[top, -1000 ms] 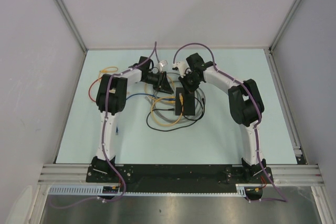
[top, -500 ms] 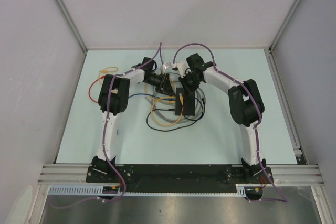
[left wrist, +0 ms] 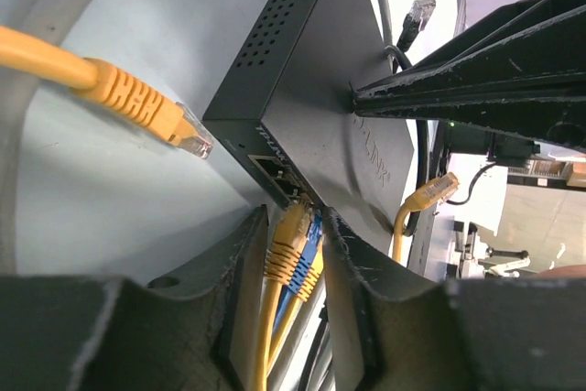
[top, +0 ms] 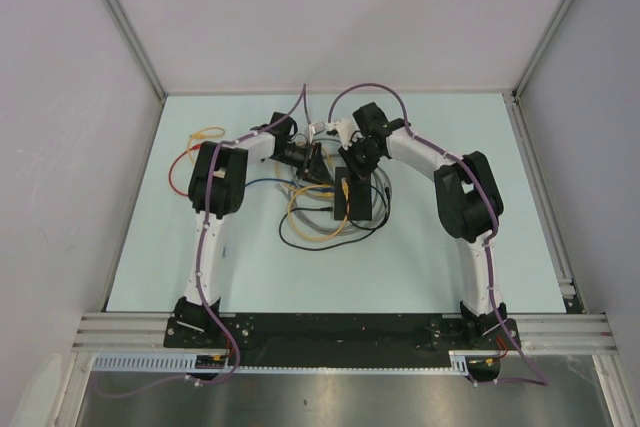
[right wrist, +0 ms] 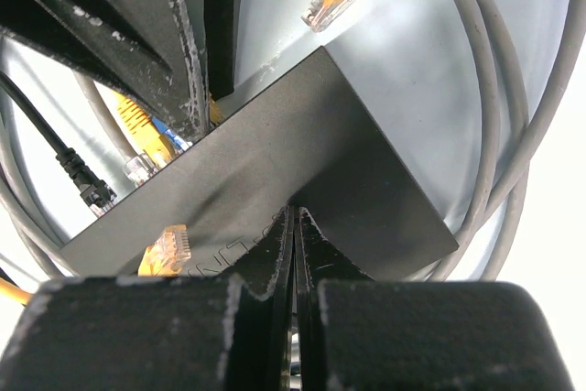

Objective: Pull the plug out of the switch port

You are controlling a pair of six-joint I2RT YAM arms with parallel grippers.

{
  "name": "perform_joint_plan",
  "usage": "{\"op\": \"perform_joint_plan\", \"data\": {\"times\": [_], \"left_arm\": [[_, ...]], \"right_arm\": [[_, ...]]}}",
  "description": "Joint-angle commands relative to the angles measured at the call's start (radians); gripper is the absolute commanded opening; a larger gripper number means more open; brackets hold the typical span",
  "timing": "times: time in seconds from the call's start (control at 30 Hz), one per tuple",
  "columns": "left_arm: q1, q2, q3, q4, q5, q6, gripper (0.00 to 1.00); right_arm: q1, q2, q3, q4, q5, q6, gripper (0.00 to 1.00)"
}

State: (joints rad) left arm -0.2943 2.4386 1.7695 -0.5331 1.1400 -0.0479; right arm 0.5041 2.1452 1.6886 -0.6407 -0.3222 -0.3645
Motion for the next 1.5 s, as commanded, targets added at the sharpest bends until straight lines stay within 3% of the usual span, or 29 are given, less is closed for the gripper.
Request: {"op": "perform_joint_plan", "data": {"times": [0.0, 0.4, 0.57, 0.67, 0.83, 1.0, 1.13, 1.23, 1.47], "left_arm": [[-0.005, 0.025, 0.010, -0.019, 0.017, 0.046, 0.35], [-0.020, 0.046, 0.048, -0.038, 0.013, 0.045, 0.25], [-0.025, 0.054, 0.064, -0.031, 0.043, 0.039, 0.14], [-0.022, 0.056, 0.067, -0.042, 0.053, 0.045, 0.00], [-0.017, 0.065, 0.106, -0.060, 0.070, 0.045, 0.00], [-0.016, 0.086, 0.180, -0.129, 0.027, 0.141, 0.00], [-0.019, 0.069, 0.085, -0.163, 0.026, 0.203, 0.00], [-0.022, 0.134, 0.200, -0.315, 0.047, 0.273, 0.00], [-0.002, 0.140, 0.260, -0.314, 0.026, 0.252, 0.00]], "right_arm": [[0.016, 0.058, -0.064, -0.131, 0.032, -0.011, 0.01], [0.016, 0.067, -0.060, -0.125, 0.028, -0.007, 0.02], [0.016, 0.071, -0.058, -0.125, 0.029, -0.008, 0.02], [0.016, 0.071, -0.058, -0.123, 0.031, -0.010, 0.02], [0.016, 0.070, -0.058, -0.123, 0.037, -0.011, 0.02], [0.019, 0.076, -0.055, -0.125, 0.035, -0.013, 0.02], [0.019, 0.076, -0.058, -0.123, 0.037, -0.013, 0.02], [0.022, 0.078, -0.056, -0.125, 0.035, -0.013, 0.02], [0.021, 0.088, -0.067, -0.126, 0.025, -0.016, 0.00]]}}
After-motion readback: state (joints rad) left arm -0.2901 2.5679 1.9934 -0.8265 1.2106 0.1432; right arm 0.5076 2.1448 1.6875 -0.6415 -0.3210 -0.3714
